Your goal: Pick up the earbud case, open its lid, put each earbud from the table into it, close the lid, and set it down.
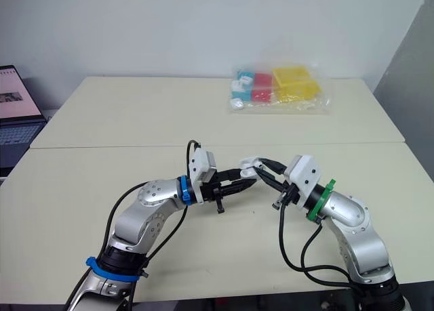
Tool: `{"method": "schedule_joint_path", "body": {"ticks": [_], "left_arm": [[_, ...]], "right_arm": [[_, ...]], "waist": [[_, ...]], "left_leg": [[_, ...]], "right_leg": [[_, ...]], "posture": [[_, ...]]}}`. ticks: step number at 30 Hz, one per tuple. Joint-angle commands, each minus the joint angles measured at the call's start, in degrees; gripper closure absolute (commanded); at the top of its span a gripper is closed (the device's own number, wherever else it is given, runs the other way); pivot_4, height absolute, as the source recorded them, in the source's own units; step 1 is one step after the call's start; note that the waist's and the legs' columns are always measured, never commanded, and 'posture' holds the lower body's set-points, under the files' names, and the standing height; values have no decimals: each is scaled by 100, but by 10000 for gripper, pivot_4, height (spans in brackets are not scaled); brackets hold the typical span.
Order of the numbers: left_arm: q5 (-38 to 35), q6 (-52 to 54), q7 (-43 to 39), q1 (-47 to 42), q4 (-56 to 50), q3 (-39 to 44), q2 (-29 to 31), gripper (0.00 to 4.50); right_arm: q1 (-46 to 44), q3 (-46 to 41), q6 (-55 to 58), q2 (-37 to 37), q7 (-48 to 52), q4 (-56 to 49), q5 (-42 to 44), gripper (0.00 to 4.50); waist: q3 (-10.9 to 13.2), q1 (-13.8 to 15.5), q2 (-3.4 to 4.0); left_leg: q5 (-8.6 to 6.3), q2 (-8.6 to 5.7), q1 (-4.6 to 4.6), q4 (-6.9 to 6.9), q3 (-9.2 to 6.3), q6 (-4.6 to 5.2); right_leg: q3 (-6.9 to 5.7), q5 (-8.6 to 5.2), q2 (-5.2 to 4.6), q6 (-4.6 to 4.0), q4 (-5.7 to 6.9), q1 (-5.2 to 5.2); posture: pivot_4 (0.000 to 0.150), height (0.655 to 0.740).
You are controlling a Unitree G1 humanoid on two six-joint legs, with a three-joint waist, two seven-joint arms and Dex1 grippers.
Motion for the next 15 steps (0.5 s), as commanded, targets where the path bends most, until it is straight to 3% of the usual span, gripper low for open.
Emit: {"method": "schedule_joint_path", "body": {"ticks": [1, 7, 15], "left_arm": [[-165, -91, 38, -93, -321, 123, -41, 36944], [-130, -109, 46, -49, -294, 111, -33, 36944], [43, -277, 92, 99, -190, 143, 89, 36944]], "right_arm": [[75, -14, 106, -124, 74, -157, 101, 30515], [125, -152, 349, -282, 74, -467, 300, 8668], [624, -1420, 1454, -1297, 415, -1337, 1524, 8603]], "waist": [[0, 1, 0], [0, 3, 0], [0, 21, 0]], "left_leg": [[0, 0, 0, 0, -1, 0], [0, 0, 1, 0, 0, 0], [0, -1, -3, -1, -2, 0]], "right_leg": [[-1, 0, 0, 0, 0, 0], [0, 0, 0, 0, 1, 0], [-3, 0, -2, 0, -4, 1]], "posture": [[1500, 7400], [1500, 7400], [1500, 7400]]}}
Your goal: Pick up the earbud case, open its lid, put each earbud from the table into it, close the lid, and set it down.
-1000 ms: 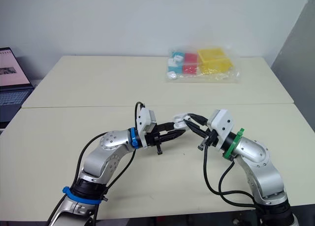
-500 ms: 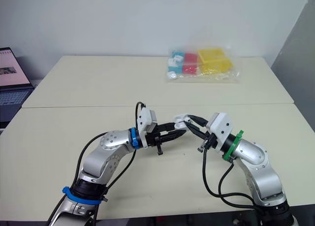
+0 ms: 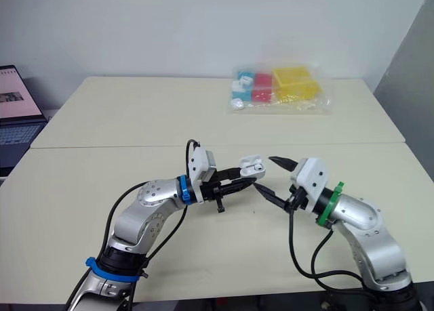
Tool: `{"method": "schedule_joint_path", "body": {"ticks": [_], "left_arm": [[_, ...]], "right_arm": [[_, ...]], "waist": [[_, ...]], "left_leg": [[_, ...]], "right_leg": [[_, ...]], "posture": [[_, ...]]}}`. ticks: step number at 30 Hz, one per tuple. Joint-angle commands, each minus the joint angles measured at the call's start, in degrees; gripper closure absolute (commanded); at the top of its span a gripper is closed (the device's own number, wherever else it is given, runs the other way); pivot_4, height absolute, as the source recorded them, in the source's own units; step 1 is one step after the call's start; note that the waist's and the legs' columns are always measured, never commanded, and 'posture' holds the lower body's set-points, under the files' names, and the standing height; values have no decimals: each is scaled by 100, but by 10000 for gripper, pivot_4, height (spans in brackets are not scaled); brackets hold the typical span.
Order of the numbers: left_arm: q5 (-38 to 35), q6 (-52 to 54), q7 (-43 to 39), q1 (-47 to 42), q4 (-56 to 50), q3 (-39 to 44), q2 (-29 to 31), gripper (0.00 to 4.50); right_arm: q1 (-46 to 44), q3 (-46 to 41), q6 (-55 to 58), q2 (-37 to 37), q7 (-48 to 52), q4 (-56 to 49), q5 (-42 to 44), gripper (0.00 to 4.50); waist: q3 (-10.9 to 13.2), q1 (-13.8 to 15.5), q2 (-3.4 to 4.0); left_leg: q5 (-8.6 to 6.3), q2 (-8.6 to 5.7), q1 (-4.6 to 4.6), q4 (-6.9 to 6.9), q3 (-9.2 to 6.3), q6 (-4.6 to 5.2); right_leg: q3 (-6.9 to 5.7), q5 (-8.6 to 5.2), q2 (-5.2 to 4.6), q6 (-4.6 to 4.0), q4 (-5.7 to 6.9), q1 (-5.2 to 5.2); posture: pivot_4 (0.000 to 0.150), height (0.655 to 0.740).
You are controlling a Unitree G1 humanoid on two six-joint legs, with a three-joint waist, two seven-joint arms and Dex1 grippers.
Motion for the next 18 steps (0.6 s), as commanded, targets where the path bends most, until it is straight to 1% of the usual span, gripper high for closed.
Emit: {"method": "schedule_joint_path", "body": {"ticks": [1, 3, 4, 6, 9, 12, 16, 18], "left_arm": [[52, -274, 18, 45, -89, 121, 86, 36944], [132, -426, -20, 81, -39, 109, 165, 36944], [167, -508, -54, 106, -23, 89, 204, 36944], [211, -649, -111, 180, -7, 49, 263, 36944], [329, -925, -231, 322, 14, -48, 326, 36944], [359, -1004, -274, 329, 60, -75, 308, 36944], [380, -1052, -294, 308, 97, -96, 298, 36944], [391, -1063, -316, 292, 127, -96, 306, 36944]], "right_arm": [[341, -755, 631, -496, 161, -426, 614, 8603], [512, -996, 1497, -836, -109, -438, 844, 8603], [545, -946, 1637, -931, -197, -487, 808, 8603], [338, -784, 2384, -818, -823, -507, 870, 8603], [-202, -139, 3349, -383, -1930, -324, 387, 8603], [-600, 214, 3690, 88, -2655, 23, -89, 8603], [-857, 346, 3809, 458, -3098, 316, -440, 8603], [-920, 435, 3692, 558, -3216, 545, -651, 8603]], "waist": [[0, 12, 0], [0, 19, 0], [0, 11, 0], [0, -5, 0], [0, -32, -1], [0, -30, 0], [0, -6, 0], [0, -8, 0]], "left_leg": [[0, 0, 1, 0, 0, 0], [0, 0, 1, 0, 2, 0], [0, 0, 3, 0, 4, 0], [0, 1, 13, -1, 7, 0], [0, 2, 24, -1, 5, 0], [0, 4, 27, -2, 4, 0], [0, 2, 13, -1, 5, 0], [0, 2, 3, -1, 6, 0]], "right_leg": [[0, 0, 0, 0, -1, 1], [1, 0, 0, 0, -2, 1], [4, 0, -1, 0, -1, 1], [8, 0, -1, 0, 4, 2], [10, 0, 0, -1, 16, 4], [11, -1, 2, -2, 27, 1], [8, -3, 1, -5, 20, -5], [7, -3, 1, -4, 7, -5]], "posture": [[1500, 7400], [1500, 7400], [1500, 7400], [1500, 7400], [1500, 7400], [1500, 7400], [1500, 7400], [1500, 7400]]}}
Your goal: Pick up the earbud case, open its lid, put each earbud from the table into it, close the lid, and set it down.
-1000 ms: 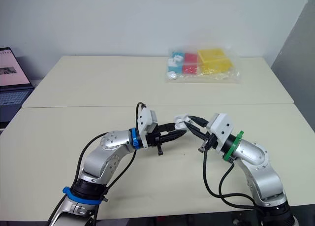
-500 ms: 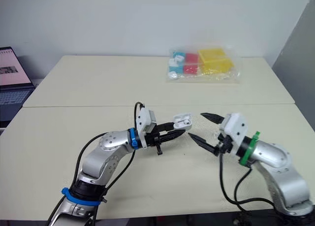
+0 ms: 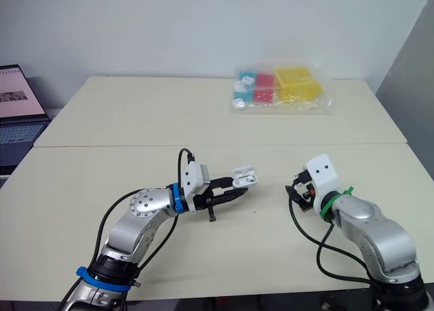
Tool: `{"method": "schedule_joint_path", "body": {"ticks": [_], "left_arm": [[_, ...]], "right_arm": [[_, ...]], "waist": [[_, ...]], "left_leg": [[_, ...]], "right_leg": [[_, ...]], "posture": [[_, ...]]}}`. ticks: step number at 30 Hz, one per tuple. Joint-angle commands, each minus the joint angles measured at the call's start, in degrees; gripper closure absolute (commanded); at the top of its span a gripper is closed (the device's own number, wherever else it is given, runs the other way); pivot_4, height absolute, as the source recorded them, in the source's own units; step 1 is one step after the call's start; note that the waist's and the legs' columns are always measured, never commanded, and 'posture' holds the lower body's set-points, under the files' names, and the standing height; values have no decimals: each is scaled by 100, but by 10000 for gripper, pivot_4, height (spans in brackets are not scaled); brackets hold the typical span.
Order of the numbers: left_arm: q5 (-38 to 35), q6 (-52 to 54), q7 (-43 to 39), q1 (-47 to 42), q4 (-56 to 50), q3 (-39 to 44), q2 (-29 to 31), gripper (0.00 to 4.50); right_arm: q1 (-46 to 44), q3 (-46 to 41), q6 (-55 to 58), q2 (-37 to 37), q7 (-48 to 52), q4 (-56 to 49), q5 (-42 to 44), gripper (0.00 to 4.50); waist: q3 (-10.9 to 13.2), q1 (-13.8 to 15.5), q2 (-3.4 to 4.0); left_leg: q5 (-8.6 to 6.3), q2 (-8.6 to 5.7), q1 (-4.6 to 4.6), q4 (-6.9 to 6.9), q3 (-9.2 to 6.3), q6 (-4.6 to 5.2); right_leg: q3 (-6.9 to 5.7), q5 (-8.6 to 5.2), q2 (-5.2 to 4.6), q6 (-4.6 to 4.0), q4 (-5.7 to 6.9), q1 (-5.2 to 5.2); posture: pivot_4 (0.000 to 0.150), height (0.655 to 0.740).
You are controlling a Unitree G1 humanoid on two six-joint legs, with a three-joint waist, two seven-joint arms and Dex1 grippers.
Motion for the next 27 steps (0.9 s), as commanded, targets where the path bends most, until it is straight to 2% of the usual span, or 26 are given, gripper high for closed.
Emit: {"method": "schedule_joint_path", "body": {"ticks": [1, 13, 22, 25, 27], "left_arm": [[9, -145, -44, -91, -59, -15, 6, 36944], [12, -31, -72, -167, -101, -43, 4, 36944], [-37, 133, 1, -174, -223, -11, 8, 36944], [-40, 172, 15, -163, -277, -12, 13, 36944], [-38, 184, 20, -163, -294, -8, 17, 36944]], "right_arm": [[-171, 73, -155, 108, -248, 229, -369, 8603], [-378, 320, -717, 746, -364, 1235, -983, 8603], [-263, 273, -868, 976, -330, 1496, -1182, 8603], [-214, 202, -733, 1044, -329, 1525, -1177, 14510], [-189, 145, -651, 1069, -321, 1493, -1164, 21630]], "waist": [[0, -4, 0], [0, -16, 0], [-1, -21, 1], [-1, -19, 1], [-1, -19, 2]], "left_leg": [[0, 0, -7, 0, -1, 0], [0, 1, -22, 0, -6, 1], [0, 2, -21, -1, -5, 1], [0, 2, -18, 0, -5, 1], [0, 2, -18, 1, -6, 1]], "right_leg": [[-2, 1, 0, 1, -7, -1], [-9, 1, 1, 2, -10, -11], [-7, 1, 1, 2, -10, -11], [-8, 2, 1, 2, -7, -9], [-8, 2, 1, 3, -6, -8]], "posture": [[1500, 7400], [1500, 7400], [1500, 7400], [1500, 7400], [1500, 7400]]}}
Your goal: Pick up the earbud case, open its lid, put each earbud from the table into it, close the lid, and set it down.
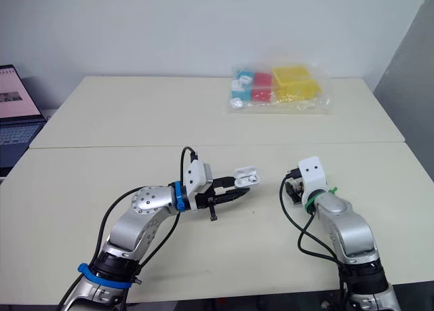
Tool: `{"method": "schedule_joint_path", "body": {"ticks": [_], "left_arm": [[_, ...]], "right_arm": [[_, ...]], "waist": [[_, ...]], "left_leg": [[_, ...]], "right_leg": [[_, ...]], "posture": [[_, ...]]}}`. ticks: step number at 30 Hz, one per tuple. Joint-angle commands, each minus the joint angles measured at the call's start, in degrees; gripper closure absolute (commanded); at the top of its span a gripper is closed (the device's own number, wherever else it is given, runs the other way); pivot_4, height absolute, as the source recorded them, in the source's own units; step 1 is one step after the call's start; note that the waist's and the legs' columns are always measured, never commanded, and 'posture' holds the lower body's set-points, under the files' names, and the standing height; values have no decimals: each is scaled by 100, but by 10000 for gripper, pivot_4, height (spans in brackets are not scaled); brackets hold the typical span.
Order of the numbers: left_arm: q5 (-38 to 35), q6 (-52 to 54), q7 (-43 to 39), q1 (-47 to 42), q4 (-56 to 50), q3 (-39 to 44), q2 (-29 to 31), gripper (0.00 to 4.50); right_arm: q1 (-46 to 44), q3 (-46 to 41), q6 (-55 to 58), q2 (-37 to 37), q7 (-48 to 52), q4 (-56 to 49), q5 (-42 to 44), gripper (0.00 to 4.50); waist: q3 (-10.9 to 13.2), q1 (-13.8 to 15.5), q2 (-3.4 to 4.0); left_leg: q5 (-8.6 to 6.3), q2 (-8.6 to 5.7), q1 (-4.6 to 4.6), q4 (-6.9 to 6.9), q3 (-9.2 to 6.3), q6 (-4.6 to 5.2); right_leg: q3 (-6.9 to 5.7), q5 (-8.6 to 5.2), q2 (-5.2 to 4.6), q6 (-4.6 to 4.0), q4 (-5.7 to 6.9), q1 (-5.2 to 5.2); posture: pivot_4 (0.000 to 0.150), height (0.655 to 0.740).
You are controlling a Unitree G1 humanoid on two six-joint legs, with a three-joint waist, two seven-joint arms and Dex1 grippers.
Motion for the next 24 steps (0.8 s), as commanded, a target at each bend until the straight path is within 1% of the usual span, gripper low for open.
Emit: {"method": "schedule_joint_path", "body": {"ticks": [1, 5, 6, 10, 13, 17, 19, 20, 22, 24], "left_arm": [[-74, 5, 35, -29, -276, 39, 18, 36944], [-58, 11, 32, -29, -289, 39, 24, 36944], [-59, 15, 38, -29, -292, 42, 22, 36944], [-52, 2, 52, -21, -292, 41, 26, 36944], [-60, 11, 62, -24, -294, 45, 25, 36944], [-60, -5, 38, -50, -275, 41, 48, 36944], [-58, -10, 27, -59, -266, 48, 69, 36944], [-55, -10, 27, -61, -265, 49, 75, 36944], [-54, -6, 17, -54, -275, 49, 90, 36944], [-69, 14, -2, -42, -307, 58, 115, 36944]], "right_arm": [[112, -224, 176, -10, -8, -70, -14, 25297], [163, -249, 302, -34, 61, -236, -10, 40044], [184, -260, 334, -36, 68, -290, -10, 40716], [241, -292, 341, -84, 170, -478, 3, 40707], [233, -232, 166, -358, 559, -642, 98, 40707], [280, 130, -558, -1573, 2057, -810, 264, 40707], [252, 221, -1476, -2193, 2681, -537, 51, 40707], [244, 229, -1791, -2393, 2929, -413, 26, 40707], [257, 114, -2555, -2534, 3578, -127, 258, 40707], [245, 202, -2888, -2878, 4261, 117, 322, 40707]], "waist": [[0, 0, 1], [-1, 40, 0], [-1, 50, 0], [-1, 66, 0], [-1, 68, 0], [0, 64, 0], [0, 62, 0], [0, 62, -1], [1, 62, -2], [2, 50, -1]], "left_leg": [[0, 0, 0, 0, 0, 0], [0, -3, -2, 1, -1, 0], [0, -3, -2, 1, -1, 0], [0, -3, -5, -1, 0, 0], [0, -3, -5, -1, -1, 0], [0, -5, -5, 0, 1, 0], [-1, -4, -3, 0, 0, 1], [-1, -4, -2, -1, -1, 1], [-1, -3, -1, -1, -3, 1], [-1, -1, 0, -1, -4, 1]], "right_leg": [[0, 0, 0, 0, 0, 1], [-2, 1, -3, 1, -3, 2], [-2, 1, -3, 1, -5, 2], [-2, 1, -3, 1, -10, 1], [-3, 1, -3, 1, -9, 1], [-1, 1, -4, 1, -10, 0], [-2, 0, -2, 1, -12, 0], [-4, 0, -1, 1, -12, 1], [-5, 0, 1, 1, -11, 2], [-6, 0, 4, 1, -10, 3]], "posture": [[1500, 7400], [1500, 7400], [1500, 7400], [1500, 7400], [1500, 7400], [1500, 7400], [1500, 7400], [1500, 7400], [1500, 7400], [1500, 7400]]}}
